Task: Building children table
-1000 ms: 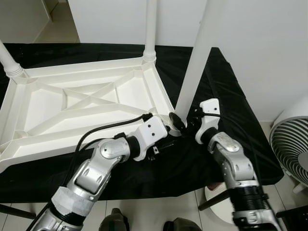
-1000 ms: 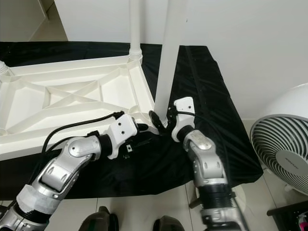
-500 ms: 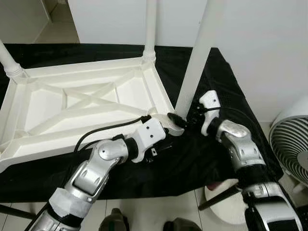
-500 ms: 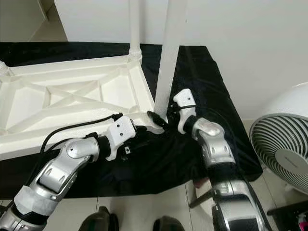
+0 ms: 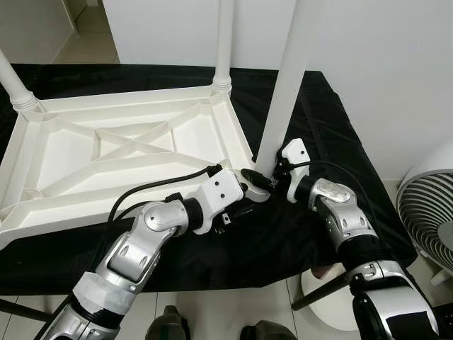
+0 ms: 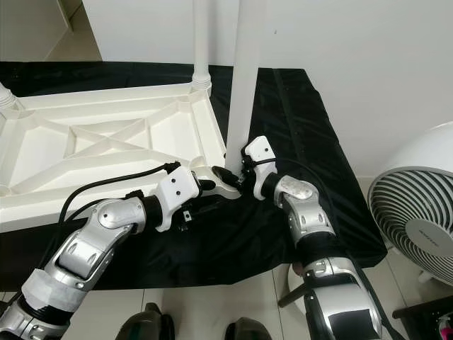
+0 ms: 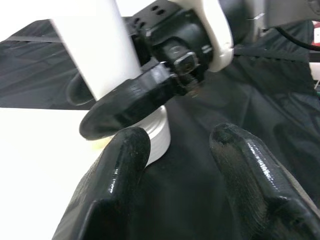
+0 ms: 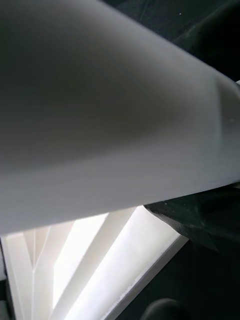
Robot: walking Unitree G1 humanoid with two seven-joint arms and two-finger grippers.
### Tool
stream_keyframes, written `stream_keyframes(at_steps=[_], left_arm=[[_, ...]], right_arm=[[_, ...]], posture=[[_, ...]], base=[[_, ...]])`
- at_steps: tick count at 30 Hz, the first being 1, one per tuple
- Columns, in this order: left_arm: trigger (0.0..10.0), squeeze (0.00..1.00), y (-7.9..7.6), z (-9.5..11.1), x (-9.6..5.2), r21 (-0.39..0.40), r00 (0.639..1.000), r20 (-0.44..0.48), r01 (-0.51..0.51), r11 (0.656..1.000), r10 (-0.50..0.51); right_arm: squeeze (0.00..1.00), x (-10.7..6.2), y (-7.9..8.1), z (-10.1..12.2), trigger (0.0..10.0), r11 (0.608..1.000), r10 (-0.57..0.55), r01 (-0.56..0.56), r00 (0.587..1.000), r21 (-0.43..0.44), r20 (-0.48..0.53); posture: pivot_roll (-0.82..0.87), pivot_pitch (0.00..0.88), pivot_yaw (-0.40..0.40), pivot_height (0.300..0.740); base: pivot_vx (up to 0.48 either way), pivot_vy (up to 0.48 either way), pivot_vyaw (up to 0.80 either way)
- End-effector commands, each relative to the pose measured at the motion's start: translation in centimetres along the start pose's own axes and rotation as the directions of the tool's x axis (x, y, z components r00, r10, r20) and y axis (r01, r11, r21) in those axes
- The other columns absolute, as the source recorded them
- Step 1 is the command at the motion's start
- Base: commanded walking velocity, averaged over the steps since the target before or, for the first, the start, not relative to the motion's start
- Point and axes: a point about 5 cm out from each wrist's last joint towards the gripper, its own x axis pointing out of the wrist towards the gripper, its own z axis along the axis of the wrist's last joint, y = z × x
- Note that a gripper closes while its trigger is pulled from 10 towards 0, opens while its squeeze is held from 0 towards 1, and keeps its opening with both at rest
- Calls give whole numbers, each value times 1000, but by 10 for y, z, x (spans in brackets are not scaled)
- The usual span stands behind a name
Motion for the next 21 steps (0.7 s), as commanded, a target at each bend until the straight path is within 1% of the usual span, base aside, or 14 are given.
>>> stream_keyframes(at_steps=[1,3,4,5,6,7,8,10,11,14,17,19,20,21], left_arm=[[10000,0,3,-3,-1,2,1000,-11,-21,1000,21],[10000,0,5,-4,-1,2,999,-12,-30,1000,30],[10000,0,5,-4,-1,2,999,-12,-30,1000,30],[10000,0,7,-4,-1,4,999,-9,-46,999,46],[10000,0,7,-4,-1,4,999,-9,-46,999,46],[10000,0,10,-5,-2,0,998,-10,-64,998,64],[10000,0,10,-5,-2,0,998,-10,-64,998,64],[10000,0,14,-6,-3,-3,996,-10,-93,996,93],[10000,0,14,-6,-3,-3,996,-10,-93,996,93],[10000,0,15,-8,-3,-20,992,-5,-124,992,124],[10000,0,15,-9,-3,-25,991,-3,-132,991,132],[10000,0,14,-10,-4,-59,988,17,-150,987,152],[10000,0,14,-10,-4,-59,988,17,-150,987,152],[10000,0,14,-11,-4,-70,987,23,-159,985,161]], right_arm=[[0,-5,1,-8,0,1000,-13,13,1000,25,-14],[0,-7,0,-8,0,998,-60,59,998,37,-1],[0,-7,0,-8,0,998,-60,59,998,37,-1],[0,-8,-1,-9,0,994,-102,101,995,38,8],[0,-8,-1,-9,0,994,-102,101,995,38,8],[0,-8,-1,-9,10000,986,-159,159,987,47,5],[0,-8,-1,-9,10000,986,-159,159,987,47,5],[0,-7,2,-8,10000,967,-245,243,970,74,9],[0,-7,2,-8,10000,967,-245,243,970,74,9],[0,-4,12,-3,10000,939,-332,326,942,112,39],[0,-3,17,0,10000,933,-347,339,936,120,53],[0,-1,23,1,10000,908,-407,398,912,128,51],[0,-1,23,1,10000,908,-407,398,912,128,51],[0,0,25,0,10000,885,-451,440,892,153,41]], posture=[[2,0,4,740],[-5,0,3,740],[-5,0,3,740],[-13,0,3,740],[-13,0,3,740],[-14,0,1,740],[-14,0,1,740],[-14,0,-1,740],[-14,0,-1,740],[-12,0,-4,740],[-11,0,-6,740],[-9,0,-9,740],[-9,0,-9,740],[-6,0,-13,740]], base=[[0,0,0],[0,0,0],[0,0,0],[0,0,0],[0,0,0],[0,0,0],[0,0,0],[0,0,0],[0,0,0],[0,0,0],[0,0,0],[0,0,0],[0,0,0],[0,0,0]])
